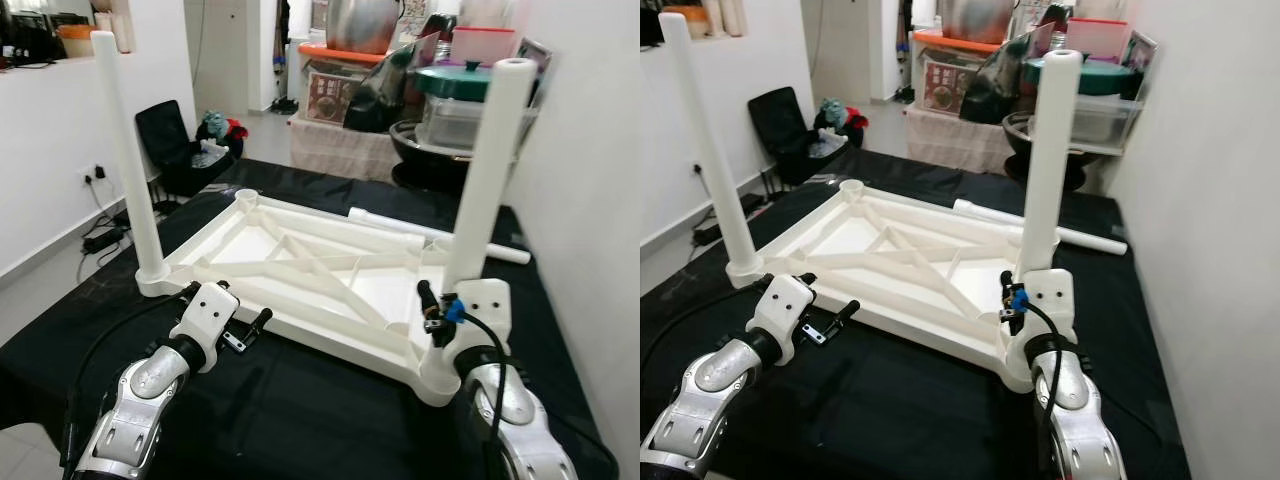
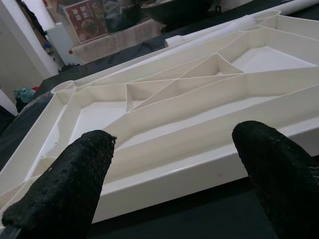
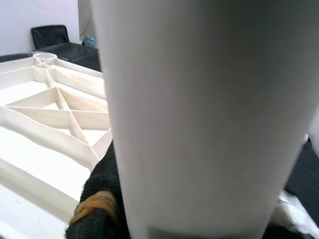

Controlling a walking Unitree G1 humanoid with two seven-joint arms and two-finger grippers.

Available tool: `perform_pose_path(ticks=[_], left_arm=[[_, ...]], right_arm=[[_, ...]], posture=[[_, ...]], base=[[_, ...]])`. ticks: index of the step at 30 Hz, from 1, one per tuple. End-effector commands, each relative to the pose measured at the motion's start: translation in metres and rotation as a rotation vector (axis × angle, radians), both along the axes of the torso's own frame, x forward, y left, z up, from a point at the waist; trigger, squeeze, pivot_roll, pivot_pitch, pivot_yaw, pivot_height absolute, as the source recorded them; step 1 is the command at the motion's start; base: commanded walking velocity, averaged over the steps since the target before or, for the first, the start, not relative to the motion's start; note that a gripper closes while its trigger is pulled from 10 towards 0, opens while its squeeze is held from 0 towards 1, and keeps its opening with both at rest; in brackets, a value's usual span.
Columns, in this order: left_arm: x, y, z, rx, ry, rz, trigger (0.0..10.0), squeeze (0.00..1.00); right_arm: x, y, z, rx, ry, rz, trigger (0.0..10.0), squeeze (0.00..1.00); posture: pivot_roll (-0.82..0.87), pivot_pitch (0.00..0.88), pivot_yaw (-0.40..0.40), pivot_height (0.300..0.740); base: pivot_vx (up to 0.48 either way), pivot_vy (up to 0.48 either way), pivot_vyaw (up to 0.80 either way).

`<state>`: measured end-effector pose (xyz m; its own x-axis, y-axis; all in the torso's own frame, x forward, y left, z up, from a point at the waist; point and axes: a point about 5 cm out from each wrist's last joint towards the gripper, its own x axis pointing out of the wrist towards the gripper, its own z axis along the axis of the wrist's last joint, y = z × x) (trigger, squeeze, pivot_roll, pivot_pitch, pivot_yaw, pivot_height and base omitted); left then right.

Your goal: Building children table

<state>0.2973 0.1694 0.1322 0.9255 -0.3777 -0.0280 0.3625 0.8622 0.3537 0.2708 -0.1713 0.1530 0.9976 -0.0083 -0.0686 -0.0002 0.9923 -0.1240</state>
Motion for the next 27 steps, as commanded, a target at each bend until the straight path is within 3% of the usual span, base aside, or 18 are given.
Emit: perform_pose_path(ticks=[1,5,7,10,12,13,14,16,17,20,22,27], left_arm=[[0.001,-0.003,-0.001,0.003,0.003,-0.004,10.0,0.00],[0.001,-0.003,-0.002,0.001,0.005,-0.003,10.0,0.00],[0.000,-0.004,-0.004,-0.001,0.011,-0.005,10.0,0.00],[0.000,-0.004,-0.005,-0.002,0.013,-0.005,10.0,0.00],[0.000,-0.004,-0.005,-0.002,0.015,-0.007,10.0,0.00],[0.000,-0.004,-0.005,-0.002,0.015,-0.007,10.0,0.00],[0.001,-0.004,-0.005,-0.002,0.017,-0.008,10.0,0.00],[0.002,-0.003,-0.005,-0.001,0.015,-0.008,10.0,0.00],[0.002,-0.003,-0.005,-0.001,0.015,-0.008,10.0,0.00],[0.004,-0.004,-0.004,0.000,0.012,-0.009,10.0,0.00],[0.004,-0.004,-0.004,0.000,0.012,-0.009,10.0,0.00],[0.004,-0.002,-0.003,0.006,0.008,-0.005,10.0,0.00]], right_arm=[[-0.005,-0.011,-0.042,0.034,0.237,-0.077,10.0,0.00],[-0.003,-0.011,-0.042,0.055,0.241,-0.108,10.0,0.00],[0.000,0.002,-0.031,0.150,0.156,0.034,10.0,0.00],[0.000,0.009,-0.026,0.199,0.119,0.110,10.0,0.00],[-0.005,0.025,-0.013,0.276,0.049,0.289,10.0,0.00],[-0.005,0.025,-0.013,0.276,0.049,0.289,10.0,0.00],[-0.018,0.043,0.004,0.319,-0.021,0.526,10.0,0.00],[-0.037,0.058,0.015,0.344,-0.049,0.778,10.0,0.00],[-0.037,0.058,0.015,0.344,-0.049,0.778,10.0,0.00],[-0.054,0.060,0.010,0.317,-0.014,0.966,10.0,0.00],[-0.054,0.060,0.010,0.317,-0.014,0.966,10.0,0.00],[-0.054,0.046,0.004,0.197,0.019,1.036,10.0,0.00]], posture=[[0.03,0.000,-0.075,0.740],[0.04,0.000,-0.079,0.740],[0.04,0.000,-0.080,0.740],[0.04,0.000,-0.077,0.740],[0.04,0.000,-0.079,0.740],[0.04,0.000,-0.079,0.740],[0.04,0.000,-0.078,0.740],[0.03,0.000,-0.074,0.740],[0.03,0.000,-0.074,0.740],[0.04,0.000,-0.074,0.740],[0.04,0.000,-0.074,0.740],[0.05,0.000,-0.077,0.740]], base=[[0.000,0.000,0.00],[0.000,0.000,0.00],[0.000,0.000,0.00],[0.000,0.000,0.00],[0.000,0.000,0.00],[0.000,0.000,0.00],[0.000,0.000,0.00],[0.000,0.000,0.00],[0.000,0.000,0.00],[0.000,0.000,0.00],[0.000,0.000,0.00],[0.000,0.000,0.00]])
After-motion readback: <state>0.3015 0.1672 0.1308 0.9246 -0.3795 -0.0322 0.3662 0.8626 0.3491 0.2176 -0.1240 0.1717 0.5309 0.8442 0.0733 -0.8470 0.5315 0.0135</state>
